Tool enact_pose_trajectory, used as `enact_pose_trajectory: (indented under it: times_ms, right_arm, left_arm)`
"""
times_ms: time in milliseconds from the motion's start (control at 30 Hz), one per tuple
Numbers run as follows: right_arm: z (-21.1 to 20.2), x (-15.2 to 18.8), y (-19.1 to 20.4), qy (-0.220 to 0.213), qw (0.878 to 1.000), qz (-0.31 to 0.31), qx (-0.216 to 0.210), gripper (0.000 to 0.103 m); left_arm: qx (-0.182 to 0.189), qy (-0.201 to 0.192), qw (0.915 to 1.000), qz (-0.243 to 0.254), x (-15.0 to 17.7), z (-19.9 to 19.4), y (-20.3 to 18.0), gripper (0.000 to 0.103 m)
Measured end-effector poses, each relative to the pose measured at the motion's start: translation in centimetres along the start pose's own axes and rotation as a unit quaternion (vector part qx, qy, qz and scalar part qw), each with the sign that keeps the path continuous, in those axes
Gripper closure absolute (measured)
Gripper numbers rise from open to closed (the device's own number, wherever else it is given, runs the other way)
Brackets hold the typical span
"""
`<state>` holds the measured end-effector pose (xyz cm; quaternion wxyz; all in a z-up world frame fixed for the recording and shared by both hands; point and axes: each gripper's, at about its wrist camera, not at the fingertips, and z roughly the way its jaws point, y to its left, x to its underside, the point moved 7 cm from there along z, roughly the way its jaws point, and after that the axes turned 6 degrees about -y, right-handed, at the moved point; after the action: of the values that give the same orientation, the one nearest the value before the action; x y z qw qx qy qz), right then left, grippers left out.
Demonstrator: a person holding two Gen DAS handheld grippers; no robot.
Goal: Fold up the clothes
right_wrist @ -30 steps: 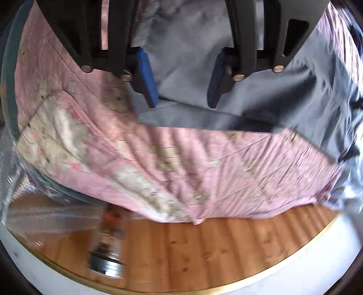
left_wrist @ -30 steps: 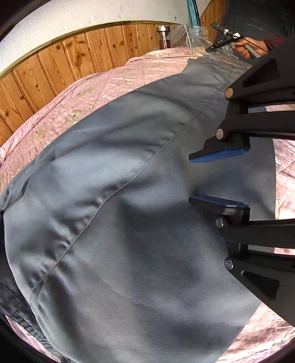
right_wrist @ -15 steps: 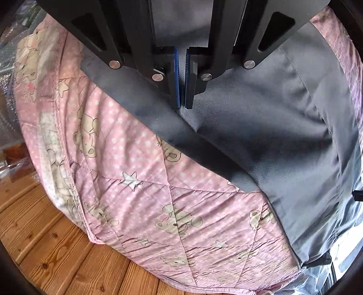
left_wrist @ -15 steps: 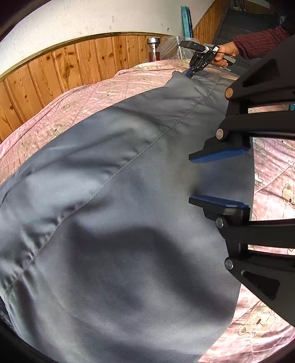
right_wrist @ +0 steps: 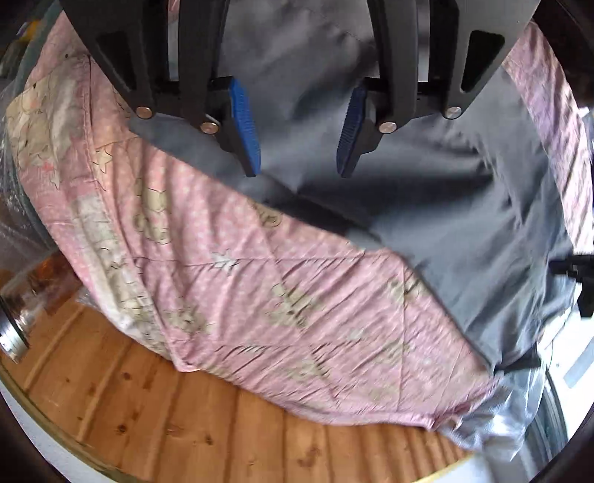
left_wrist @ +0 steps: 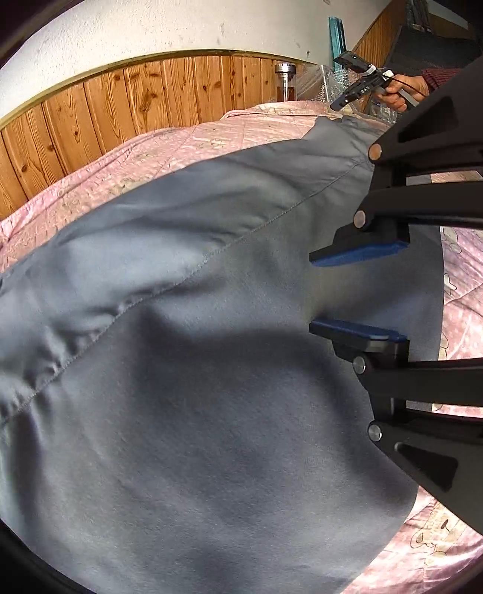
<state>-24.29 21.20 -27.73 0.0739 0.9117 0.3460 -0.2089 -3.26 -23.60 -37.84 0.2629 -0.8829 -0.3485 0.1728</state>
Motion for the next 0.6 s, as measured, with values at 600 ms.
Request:
enact_pose_trajectory:
  times_ms: [600]
  right_arm:
    - [6.5,-0.8,5.8,0.035,0.998,0.045,0.028,0.076]
  left_arm:
    - [-0.097,-0.221,0.9698,-0.038,-11.0,-21.1,14.7,0.071]
